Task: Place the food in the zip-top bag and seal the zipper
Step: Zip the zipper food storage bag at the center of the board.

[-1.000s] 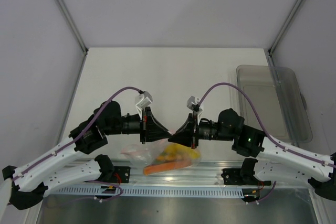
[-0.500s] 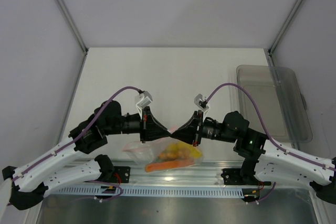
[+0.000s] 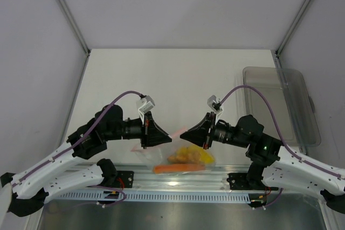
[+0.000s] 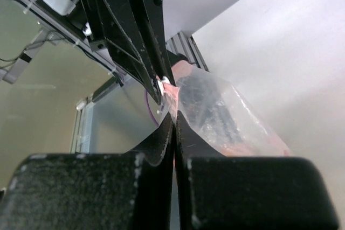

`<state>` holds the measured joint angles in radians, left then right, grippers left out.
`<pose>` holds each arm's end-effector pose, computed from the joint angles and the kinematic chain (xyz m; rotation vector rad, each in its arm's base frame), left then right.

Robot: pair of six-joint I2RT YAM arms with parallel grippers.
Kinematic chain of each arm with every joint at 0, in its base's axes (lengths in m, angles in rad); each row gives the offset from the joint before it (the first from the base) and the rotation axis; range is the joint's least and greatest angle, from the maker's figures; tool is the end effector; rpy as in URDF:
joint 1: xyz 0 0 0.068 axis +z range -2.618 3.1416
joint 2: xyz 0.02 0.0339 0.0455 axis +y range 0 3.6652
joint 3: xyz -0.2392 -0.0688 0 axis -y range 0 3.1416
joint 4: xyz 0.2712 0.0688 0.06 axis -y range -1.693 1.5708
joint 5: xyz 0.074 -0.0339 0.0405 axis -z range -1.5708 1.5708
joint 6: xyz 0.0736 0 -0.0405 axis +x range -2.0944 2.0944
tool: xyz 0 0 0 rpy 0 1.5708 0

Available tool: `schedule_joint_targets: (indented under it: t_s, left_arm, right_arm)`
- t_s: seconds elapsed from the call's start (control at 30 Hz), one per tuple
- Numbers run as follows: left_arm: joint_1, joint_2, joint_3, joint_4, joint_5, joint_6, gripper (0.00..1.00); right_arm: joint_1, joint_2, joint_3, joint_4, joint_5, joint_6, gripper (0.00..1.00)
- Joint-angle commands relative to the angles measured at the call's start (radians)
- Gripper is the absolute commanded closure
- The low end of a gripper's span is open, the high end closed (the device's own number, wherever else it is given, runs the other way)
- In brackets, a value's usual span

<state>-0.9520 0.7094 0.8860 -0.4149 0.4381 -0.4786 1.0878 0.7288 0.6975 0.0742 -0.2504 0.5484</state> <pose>0.1089 -0.2068 0.3428 0.8069 1.8566 -1.3632 0.1045 0.2384 0.3305 -0.6741 1.5930 1.4542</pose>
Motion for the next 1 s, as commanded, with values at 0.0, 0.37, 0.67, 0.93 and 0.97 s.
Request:
schedule_joint_targets:
  t_s: [0.0, 0.37, 0.67, 0.93, 0.97]
  left_arm:
    - [0.004, -0.008, 0.065, -0.099, -0.013, 0.037, 0.99]
    - [0.004, 0.010, 0.116, -0.125, 0.010, 0.064, 0.99]
    - [0.004, 0.022, 0.143, -0.142, 0.054, 0.078, 0.99]
    - [0.004, 0.022, 0.133, -0.139, 0.068, 0.072, 0.99]
    - [0.004, 0.024, 0.133, -0.139, 0.070, 0.072, 0.99]
  right_arm:
    - [-0.014, -0.017, 0.089, -0.028, -0.024, -0.056, 1.00]
    - [-0.014, 0.087, 0.261, -0.370, -0.150, -0.215, 0.45]
    - [-0.022, 0.259, 0.502, -0.608, -0.112, -0.407, 0.34]
    - [-0.075, 0.402, 0.626, -0.718, -0.274, -0.544, 0.37]
    - [-0.078, 0.408, 0.635, -0.729, -0.277, -0.559, 0.39]
